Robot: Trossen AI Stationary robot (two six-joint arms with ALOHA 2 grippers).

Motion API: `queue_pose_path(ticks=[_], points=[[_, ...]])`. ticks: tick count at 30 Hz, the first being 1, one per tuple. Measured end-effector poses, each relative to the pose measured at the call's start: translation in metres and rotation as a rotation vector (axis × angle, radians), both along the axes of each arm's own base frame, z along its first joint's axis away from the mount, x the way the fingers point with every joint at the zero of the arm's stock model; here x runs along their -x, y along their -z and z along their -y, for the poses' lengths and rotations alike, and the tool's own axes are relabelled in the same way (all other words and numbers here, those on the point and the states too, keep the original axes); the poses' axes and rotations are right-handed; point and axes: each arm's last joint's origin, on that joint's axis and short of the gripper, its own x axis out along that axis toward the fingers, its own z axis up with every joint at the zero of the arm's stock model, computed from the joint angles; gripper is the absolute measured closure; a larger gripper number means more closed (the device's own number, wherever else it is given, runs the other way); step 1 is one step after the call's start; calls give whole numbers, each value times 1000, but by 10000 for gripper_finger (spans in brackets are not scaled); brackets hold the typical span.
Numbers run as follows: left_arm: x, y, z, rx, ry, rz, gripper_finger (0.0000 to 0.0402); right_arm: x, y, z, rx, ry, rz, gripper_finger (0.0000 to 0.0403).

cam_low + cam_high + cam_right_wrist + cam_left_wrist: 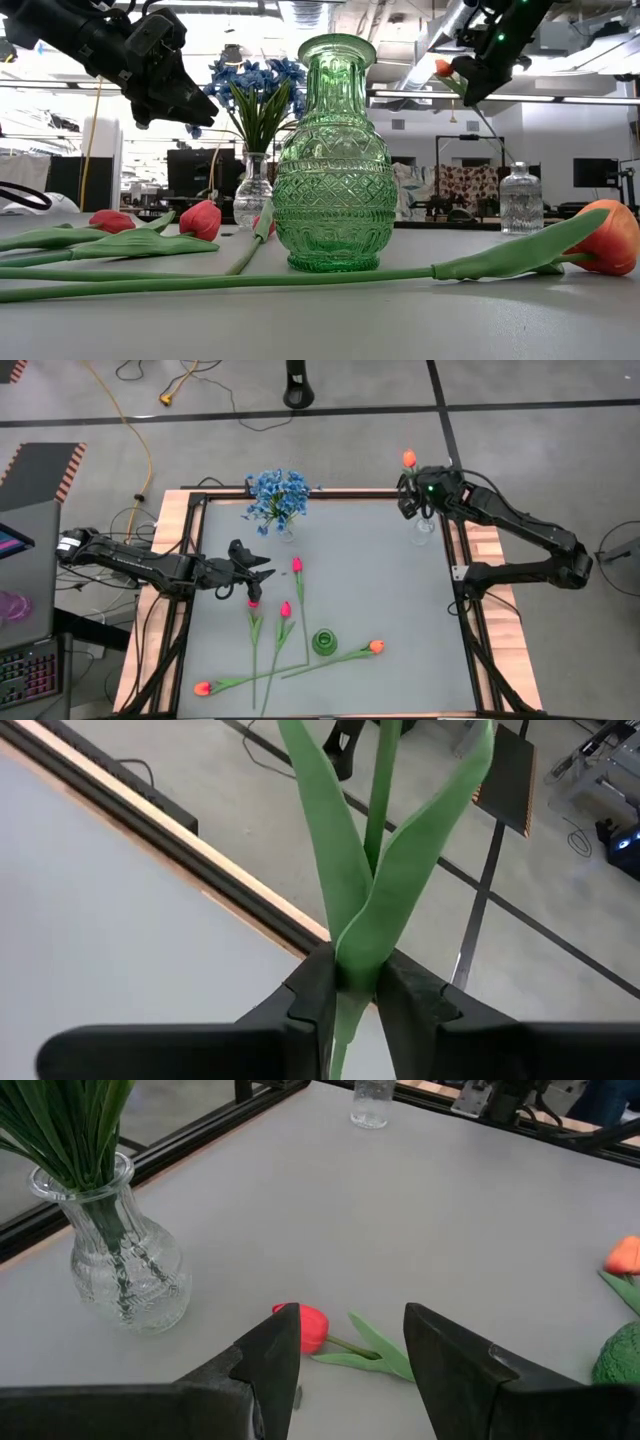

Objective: Sort flowers into vase by color
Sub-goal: Put the top right orange tulip into the top right transparent vase

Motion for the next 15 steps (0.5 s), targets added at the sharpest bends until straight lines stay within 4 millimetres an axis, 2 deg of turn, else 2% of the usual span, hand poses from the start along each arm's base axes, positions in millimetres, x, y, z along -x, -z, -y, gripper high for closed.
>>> queue_pose_path(ticks=[6,15], points=[[0,0,0,0,0,0,235,2,2,-1,-24,14,-7,286],[0,0,0,0,0,0,235,9,10,-7,-100,37,-78,225]])
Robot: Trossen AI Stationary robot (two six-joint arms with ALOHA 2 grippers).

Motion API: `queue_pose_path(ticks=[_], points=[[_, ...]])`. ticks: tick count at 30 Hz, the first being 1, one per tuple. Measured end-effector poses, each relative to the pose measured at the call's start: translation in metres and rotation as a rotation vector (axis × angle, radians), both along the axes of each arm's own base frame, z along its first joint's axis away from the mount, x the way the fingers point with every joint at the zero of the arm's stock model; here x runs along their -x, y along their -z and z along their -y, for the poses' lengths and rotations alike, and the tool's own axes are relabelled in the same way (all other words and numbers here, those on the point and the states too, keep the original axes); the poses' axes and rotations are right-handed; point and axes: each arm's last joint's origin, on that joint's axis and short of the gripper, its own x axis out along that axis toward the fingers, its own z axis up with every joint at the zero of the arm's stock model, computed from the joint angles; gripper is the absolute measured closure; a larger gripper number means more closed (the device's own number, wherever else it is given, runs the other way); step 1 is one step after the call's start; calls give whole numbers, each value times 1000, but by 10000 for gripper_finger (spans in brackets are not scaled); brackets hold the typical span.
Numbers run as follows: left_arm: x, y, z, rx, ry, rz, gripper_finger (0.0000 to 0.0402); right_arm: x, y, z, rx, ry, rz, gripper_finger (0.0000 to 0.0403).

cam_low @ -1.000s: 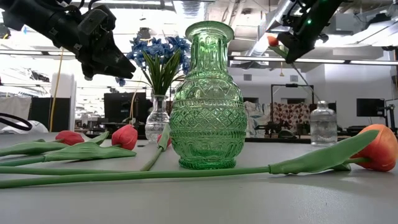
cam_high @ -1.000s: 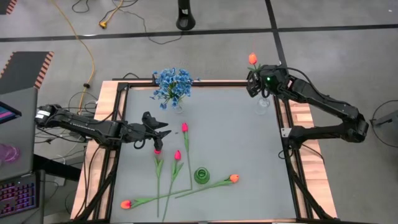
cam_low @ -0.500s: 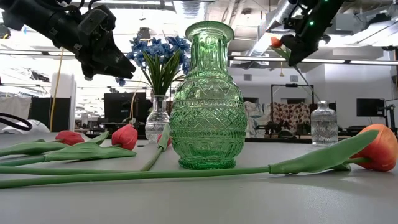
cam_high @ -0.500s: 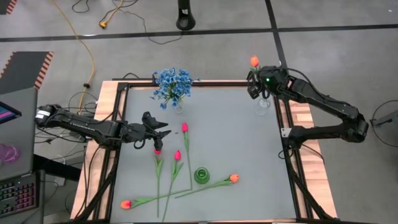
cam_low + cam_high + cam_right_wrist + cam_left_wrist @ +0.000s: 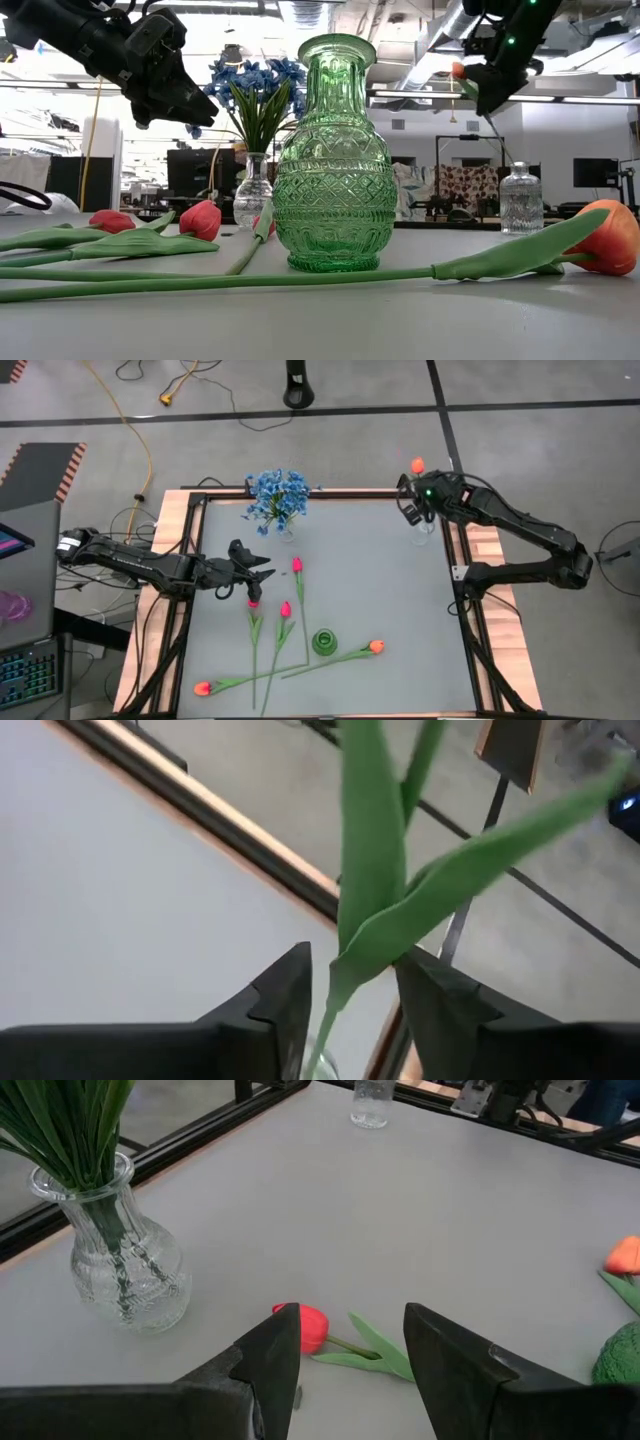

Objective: Sort flowers into vase by color
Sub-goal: Put the top right orange tulip into the top right transparent vase, then put the right orange tulip into the top right transparent vase

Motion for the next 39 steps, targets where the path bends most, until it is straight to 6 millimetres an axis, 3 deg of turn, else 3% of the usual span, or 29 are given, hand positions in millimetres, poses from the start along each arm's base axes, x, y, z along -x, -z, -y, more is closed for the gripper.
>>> queue_pose_path(ticks=[10,28,39], points=[[0,0,0,0,0,0,235,12,10,-9,-125,-11,-154,202],[0,0,0,6,-4,3,235,27,22,-28,-516,-69,-175,207],[0,0,0,9,-5,4,235,15,11,-47,-509,-139,-126,207]])
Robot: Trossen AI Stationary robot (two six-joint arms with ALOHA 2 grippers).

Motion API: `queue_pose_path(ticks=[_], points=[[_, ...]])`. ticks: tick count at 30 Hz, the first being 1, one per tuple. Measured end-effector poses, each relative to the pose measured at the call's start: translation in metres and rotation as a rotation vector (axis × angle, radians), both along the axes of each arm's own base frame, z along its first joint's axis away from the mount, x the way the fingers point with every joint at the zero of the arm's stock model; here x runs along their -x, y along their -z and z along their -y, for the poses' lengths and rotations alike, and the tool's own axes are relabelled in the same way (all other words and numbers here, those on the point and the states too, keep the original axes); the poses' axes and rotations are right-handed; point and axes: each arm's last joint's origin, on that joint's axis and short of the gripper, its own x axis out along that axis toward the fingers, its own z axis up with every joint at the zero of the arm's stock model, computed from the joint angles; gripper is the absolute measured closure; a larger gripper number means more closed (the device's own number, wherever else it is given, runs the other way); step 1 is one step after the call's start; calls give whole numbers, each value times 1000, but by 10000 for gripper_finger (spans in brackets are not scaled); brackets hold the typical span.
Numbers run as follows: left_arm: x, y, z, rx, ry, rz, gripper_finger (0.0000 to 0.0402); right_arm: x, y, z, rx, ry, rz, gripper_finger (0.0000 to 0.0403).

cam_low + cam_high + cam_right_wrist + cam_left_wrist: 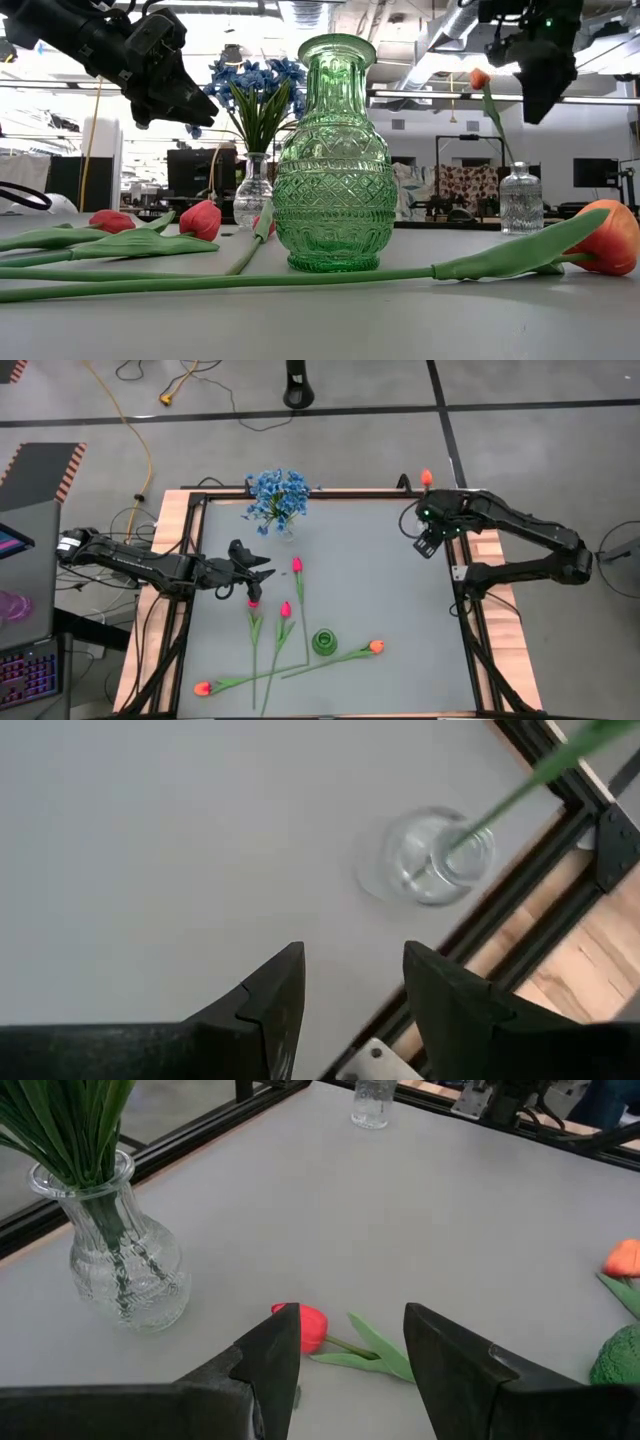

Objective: Sort flowers into vase by color
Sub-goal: Put the right orange tulip into the top right transparent vase

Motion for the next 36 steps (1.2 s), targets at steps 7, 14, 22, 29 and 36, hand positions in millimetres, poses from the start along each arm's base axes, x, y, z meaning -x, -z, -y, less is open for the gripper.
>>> queue_pose_path(ticks=[7,14,22,29,36], points=[[0,0,0,1,0,0,235,-19,-2,-35,-125,-93,130,207],[0,0,0,0,0,1,235,-44,-11,-83,-181,-293,373,207],[0,0,0,10,15,-1,235,-70,-20,-138,-179,-510,621,207],[-1,0,1,25,42,3,235,-106,7,-184,-172,-696,618,207],[-1,0,1,25,43,3,235,-141,58,-224,-147,-836,530,207]])
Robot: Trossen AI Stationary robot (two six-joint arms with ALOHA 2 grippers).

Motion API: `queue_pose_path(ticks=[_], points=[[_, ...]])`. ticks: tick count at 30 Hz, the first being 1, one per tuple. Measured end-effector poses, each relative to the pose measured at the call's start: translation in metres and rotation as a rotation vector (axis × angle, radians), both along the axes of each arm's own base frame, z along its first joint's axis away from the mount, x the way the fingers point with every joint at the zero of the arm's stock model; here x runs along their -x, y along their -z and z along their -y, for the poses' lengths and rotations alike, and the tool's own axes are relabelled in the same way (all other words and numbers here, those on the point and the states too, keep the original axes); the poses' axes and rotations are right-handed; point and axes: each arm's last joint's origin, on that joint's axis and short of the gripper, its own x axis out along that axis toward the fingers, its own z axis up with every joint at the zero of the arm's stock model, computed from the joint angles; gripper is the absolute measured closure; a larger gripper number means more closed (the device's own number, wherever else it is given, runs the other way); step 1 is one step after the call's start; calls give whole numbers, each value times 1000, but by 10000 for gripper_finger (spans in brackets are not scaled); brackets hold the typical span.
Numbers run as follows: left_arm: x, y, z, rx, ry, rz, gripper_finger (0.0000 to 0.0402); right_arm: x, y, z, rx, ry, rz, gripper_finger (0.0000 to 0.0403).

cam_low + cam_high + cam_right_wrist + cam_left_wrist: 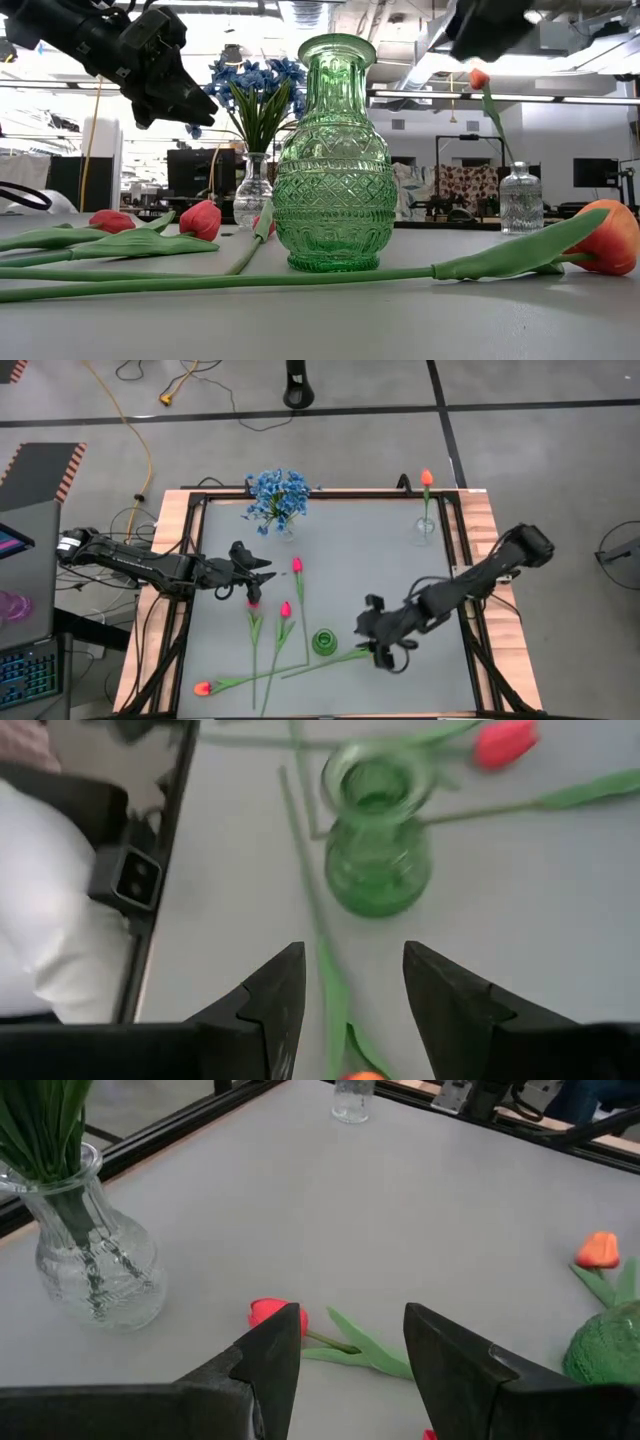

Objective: Sort flowers into vase by color
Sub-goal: Put the right orange tulip into the top right transparent vase

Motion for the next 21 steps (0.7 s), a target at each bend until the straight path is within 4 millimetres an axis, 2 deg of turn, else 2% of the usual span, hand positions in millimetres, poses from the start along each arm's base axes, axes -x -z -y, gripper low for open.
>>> queue_pose_path(ticks=[5,9,21], points=[[0,0,0,2,3,-1,235,-9,32,-17,40,-34,-70,207],[0,0,0,2,3,-1,235,-16,48,-28,44,-52,-77,207],[0,0,0,1,4,-2,235,-25,89,-36,94,-58,-161,213]])
